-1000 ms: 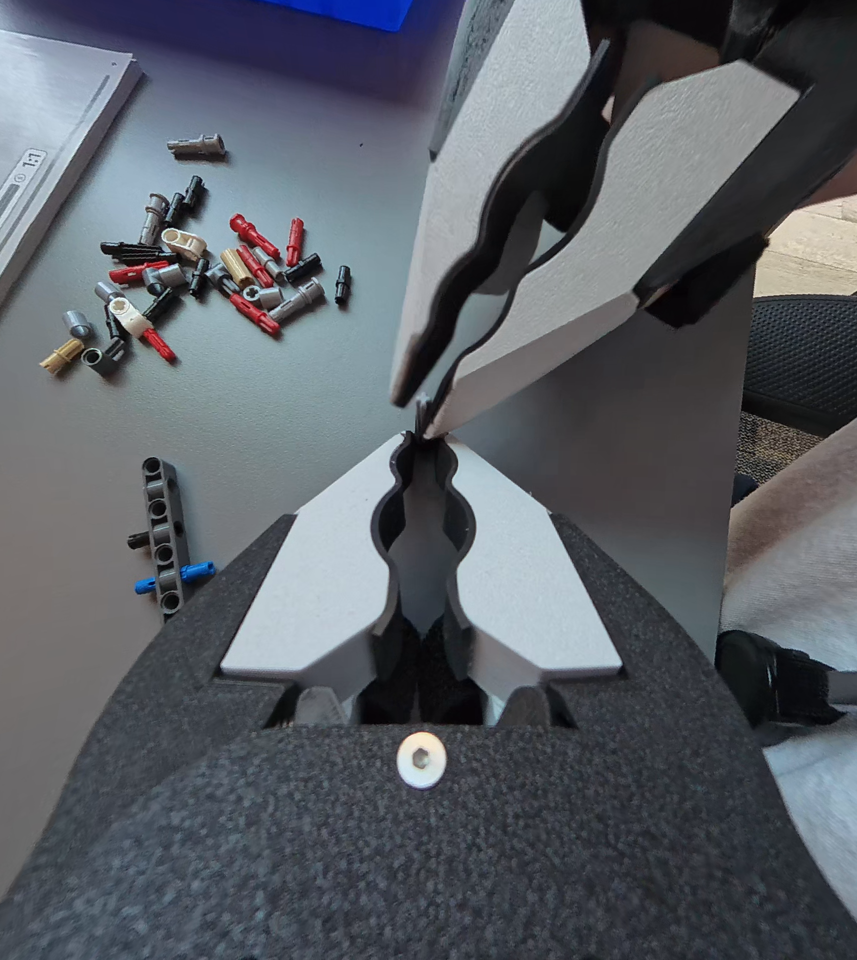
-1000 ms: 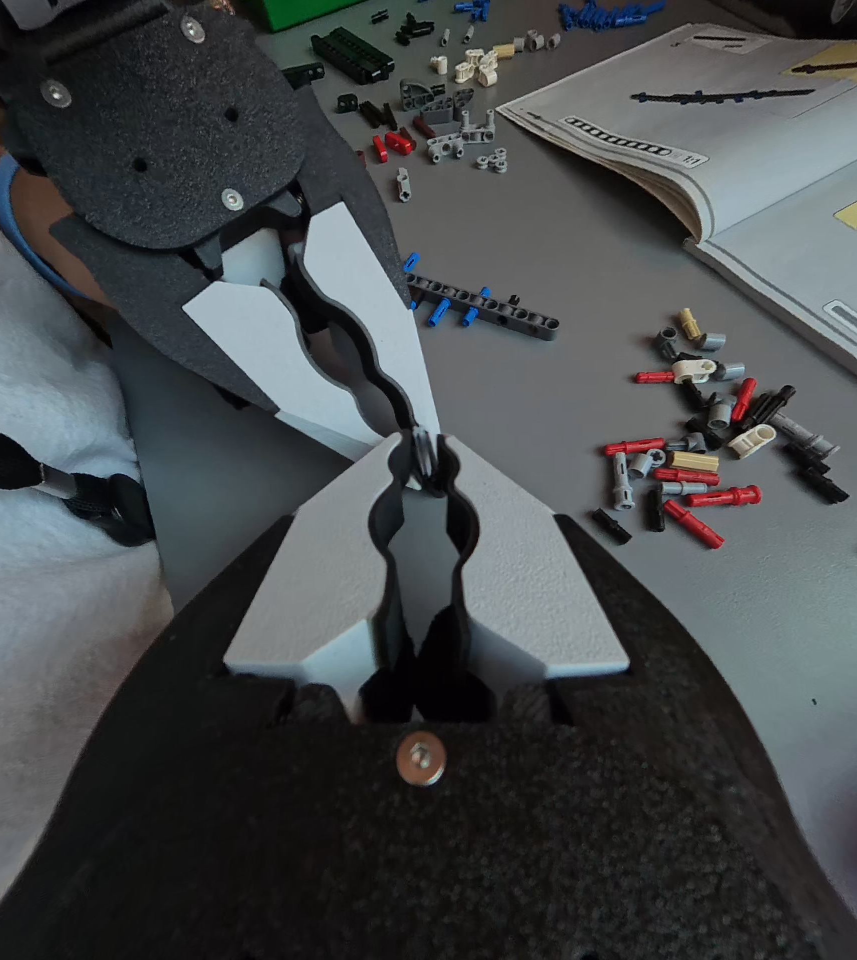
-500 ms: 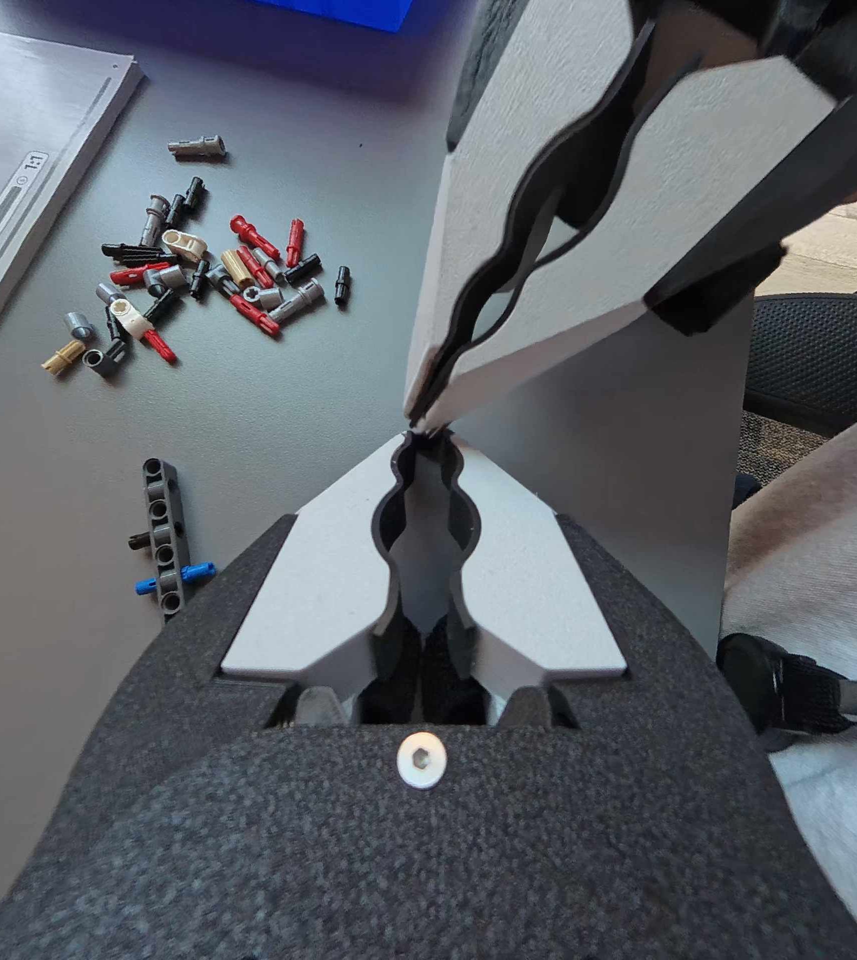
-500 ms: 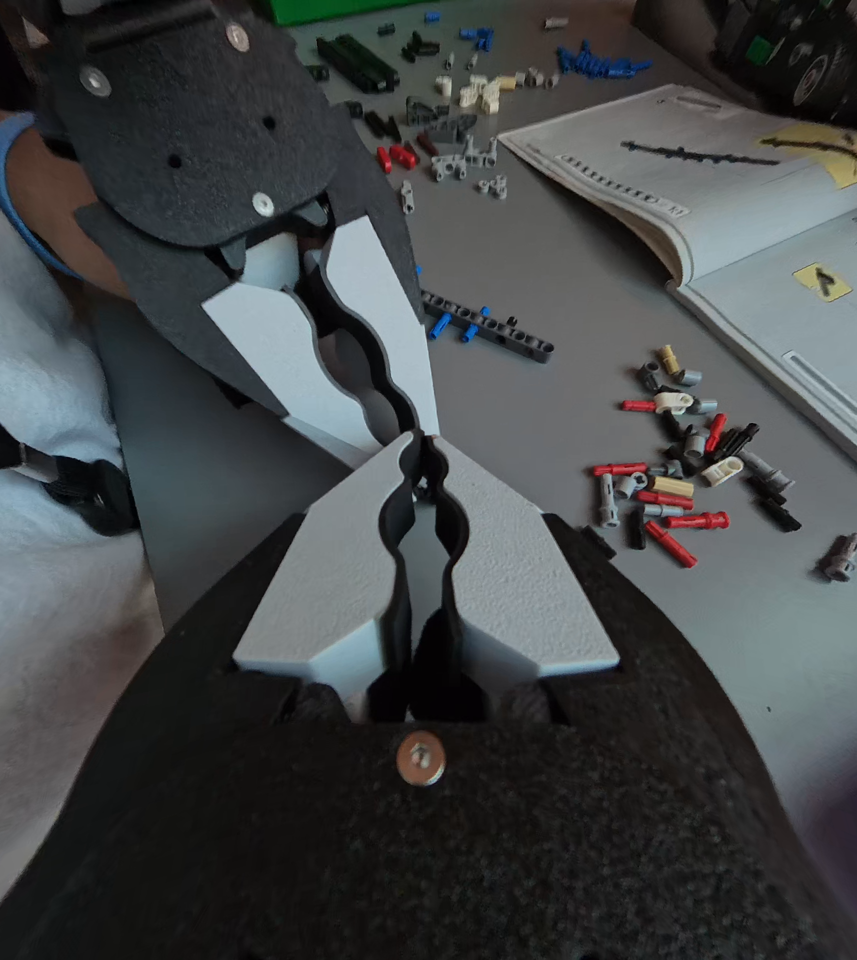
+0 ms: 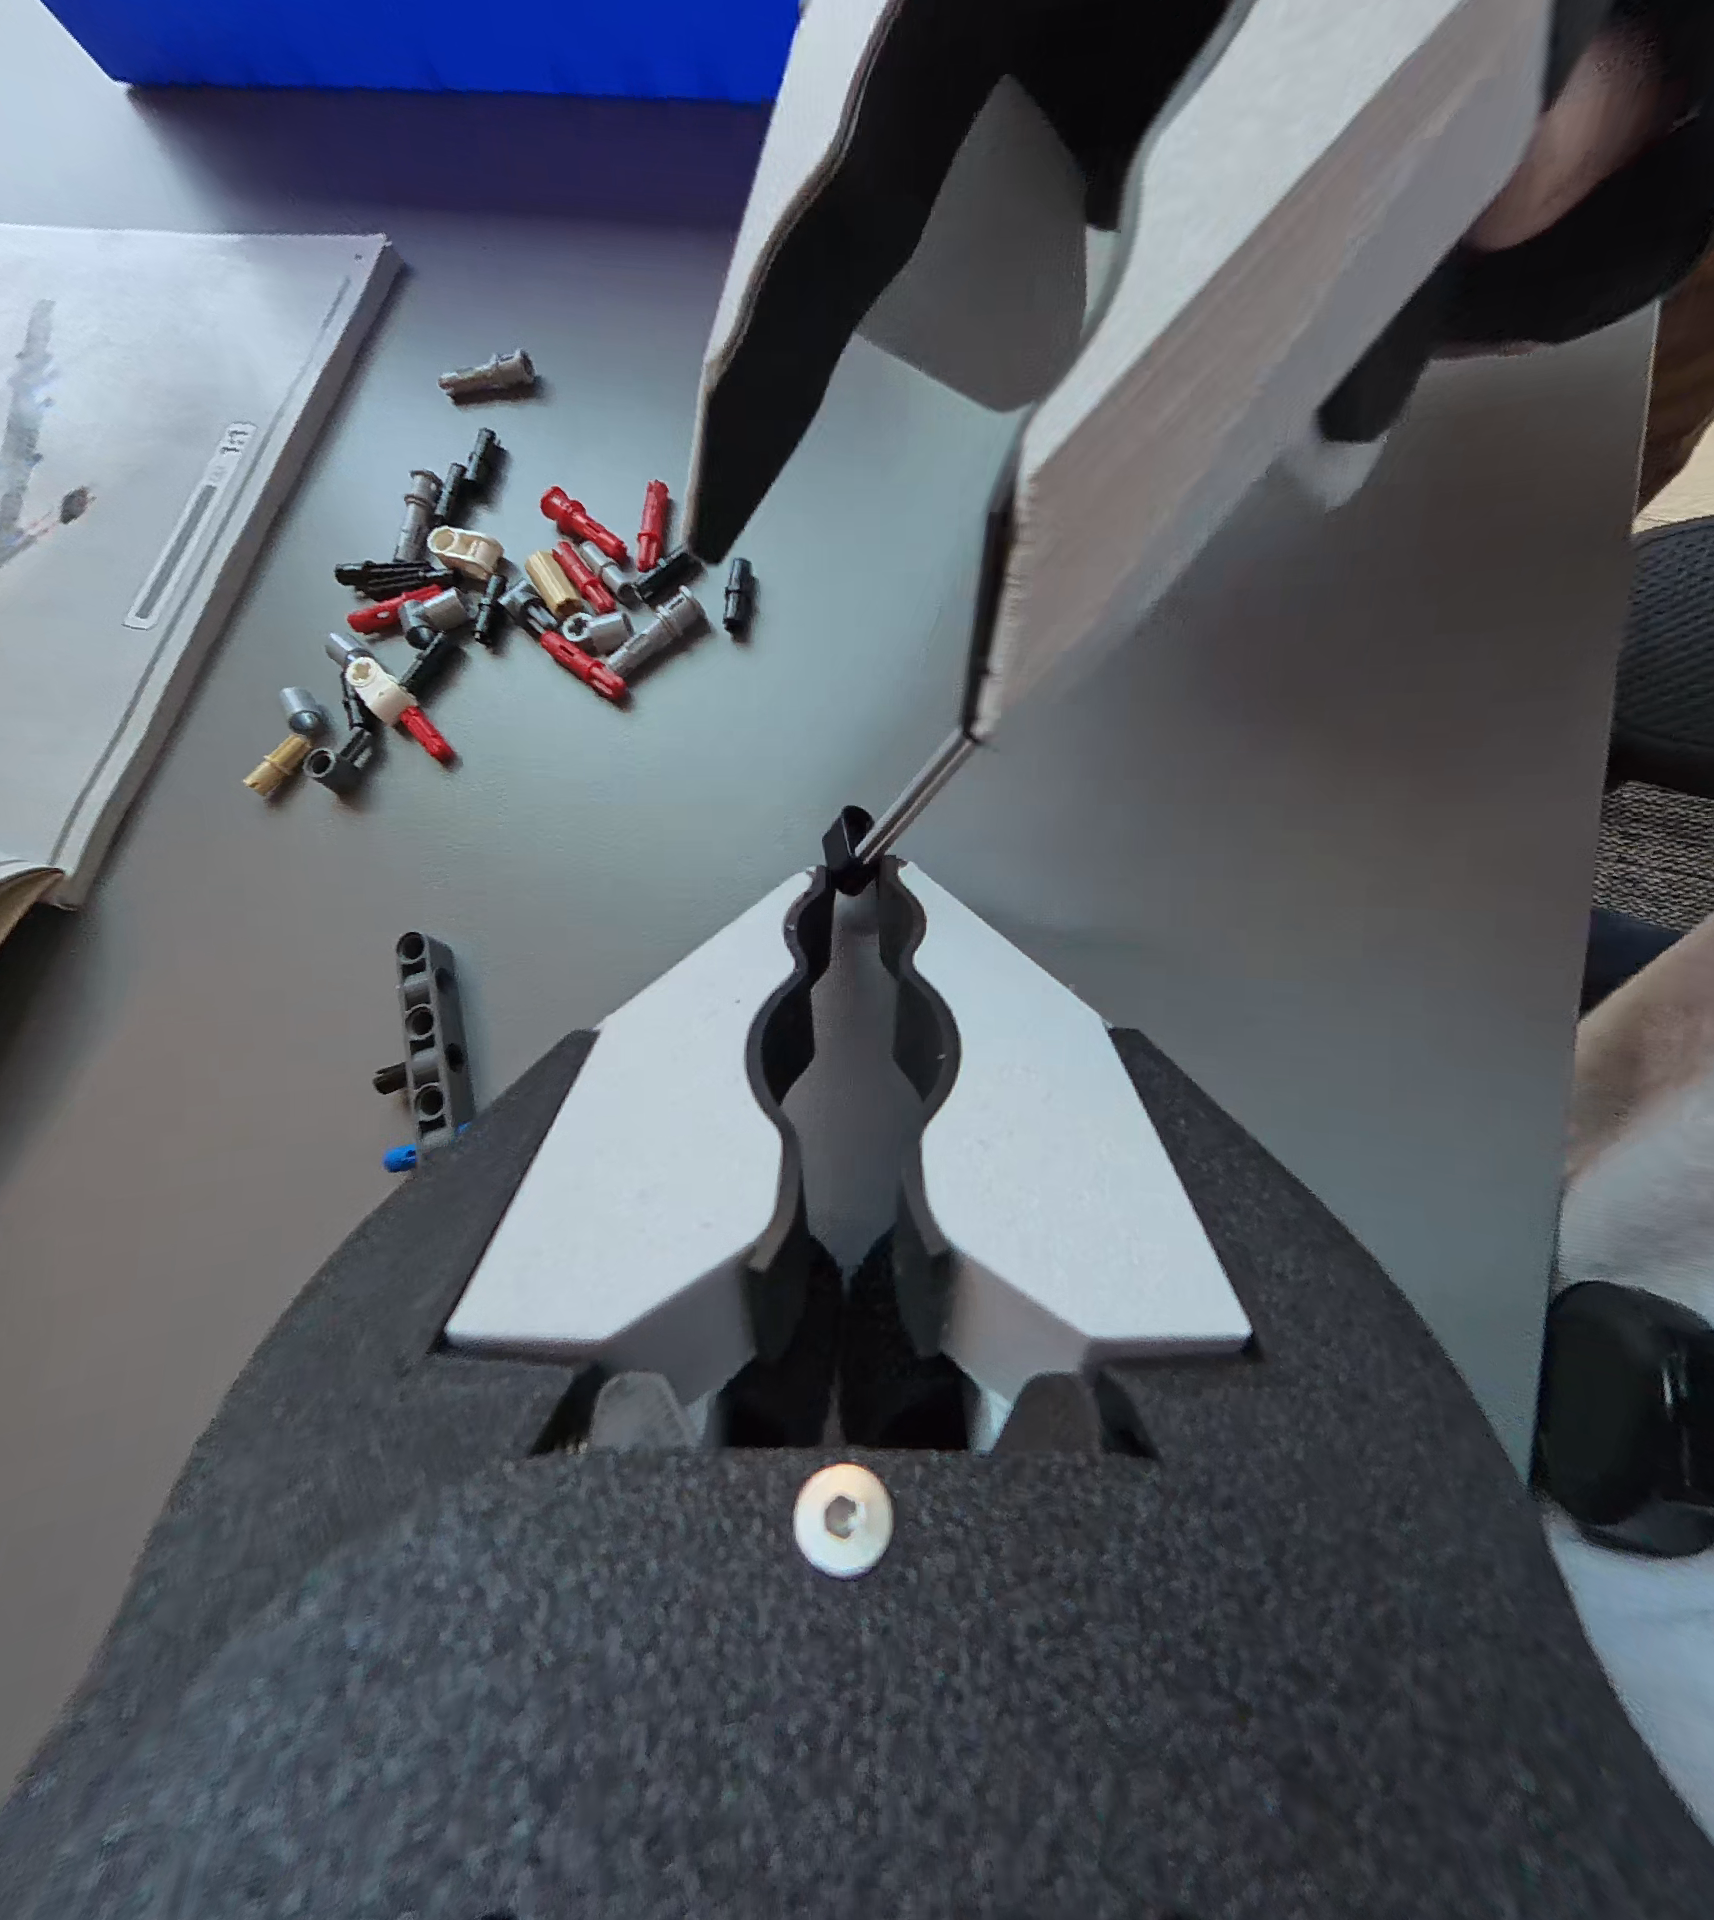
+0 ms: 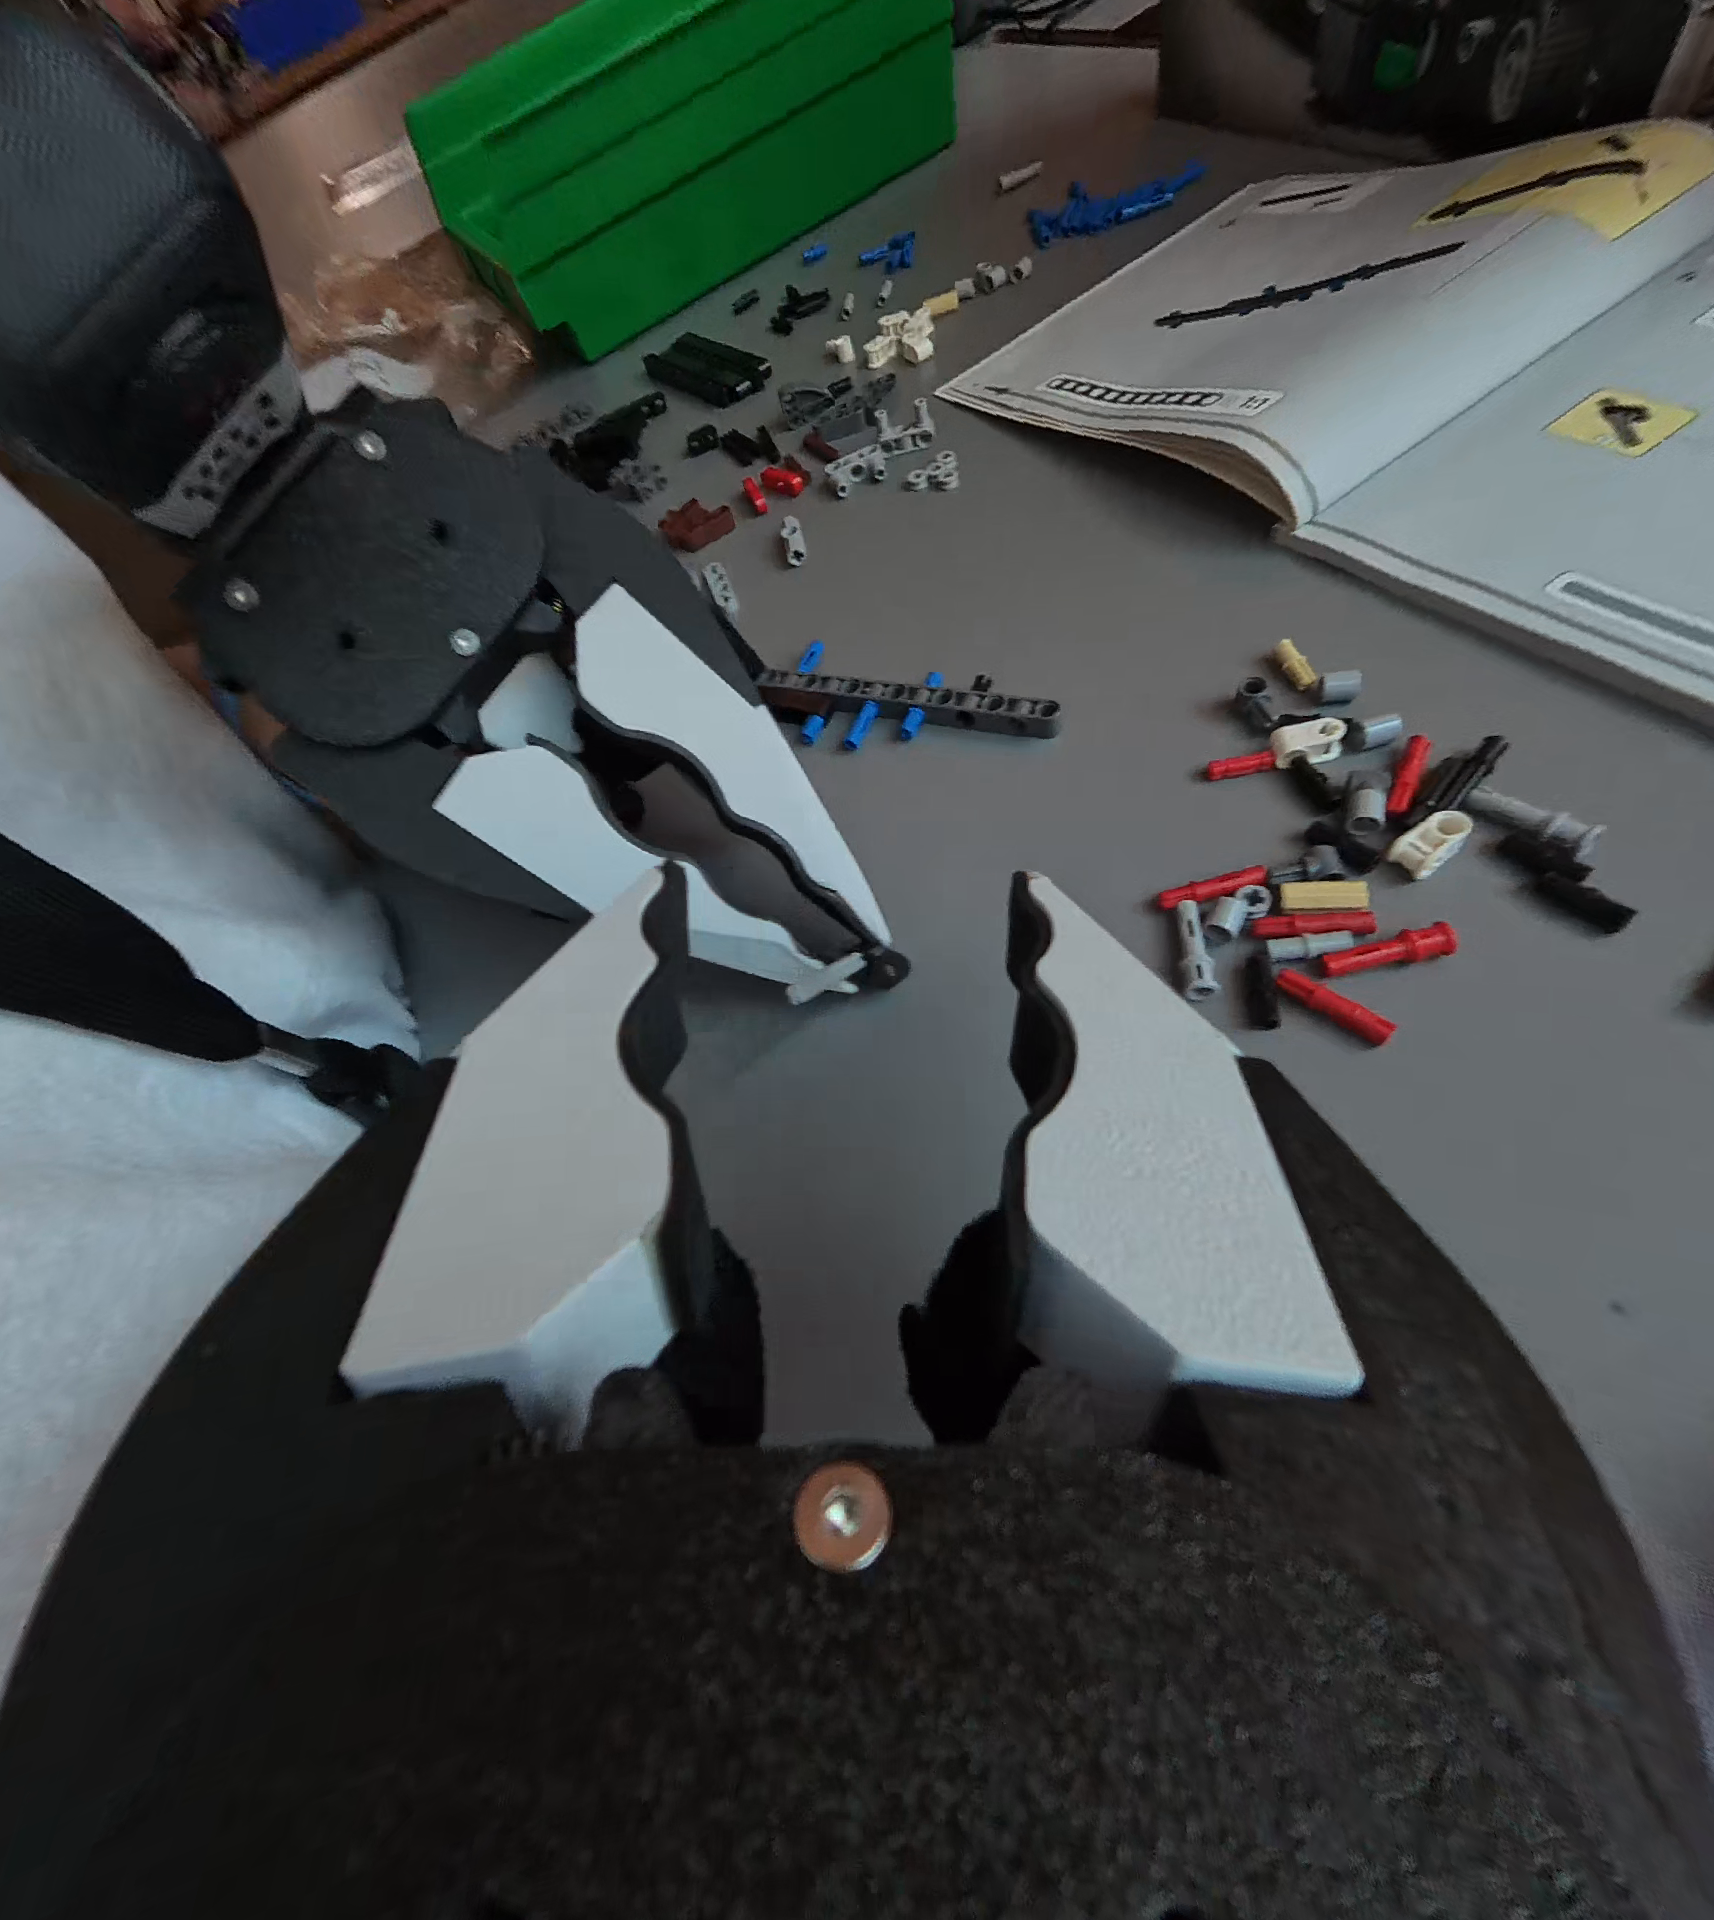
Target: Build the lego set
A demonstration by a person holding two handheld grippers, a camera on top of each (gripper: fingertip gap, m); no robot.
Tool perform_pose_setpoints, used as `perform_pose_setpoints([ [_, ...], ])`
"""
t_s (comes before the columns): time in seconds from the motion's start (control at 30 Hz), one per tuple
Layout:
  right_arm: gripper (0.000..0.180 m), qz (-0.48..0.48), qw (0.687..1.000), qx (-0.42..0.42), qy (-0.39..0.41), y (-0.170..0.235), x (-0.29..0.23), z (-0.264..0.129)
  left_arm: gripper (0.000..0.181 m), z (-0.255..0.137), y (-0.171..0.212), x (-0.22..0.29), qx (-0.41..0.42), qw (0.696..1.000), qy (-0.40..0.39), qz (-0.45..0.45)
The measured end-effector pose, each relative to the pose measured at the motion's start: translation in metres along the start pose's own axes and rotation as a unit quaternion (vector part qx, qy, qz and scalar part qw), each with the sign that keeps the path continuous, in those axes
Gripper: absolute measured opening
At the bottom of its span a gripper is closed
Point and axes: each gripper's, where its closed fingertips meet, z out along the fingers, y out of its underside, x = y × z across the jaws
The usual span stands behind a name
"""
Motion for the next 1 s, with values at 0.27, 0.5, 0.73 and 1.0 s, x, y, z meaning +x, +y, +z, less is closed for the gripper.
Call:
perform_pose_setpoints([
  [0.27, 0.069, 0.121, 0.983, 0.054, -0.126, -0.024, -0.025, 0.012, 0.008, -0.053, -0.043, -0.043, 0.096, 0.974, -0.137, 0.151],
  [0.5, 0.056, 0.069, 0.983, 0.078, -0.152, -0.055, -0.037, 0.031, 0.007, -0.085, -0.046, -0.055, 0.127, 0.933, -0.166, 0.293],
  [0.73, 0.047, -0.047, 0.977, 0.116, -0.171, -0.062, -0.061, 0.028, 0.007, -0.093, -0.036, -0.031, 0.142, 0.945, -0.053, 0.289],
  [1.0, 0.038, -0.074, 0.977, 0.086, -0.183, -0.050, -0.074, 0.029, 0.007, -0.096, -0.026, -0.019, 0.119, 0.952, 0.026, 0.281],
])
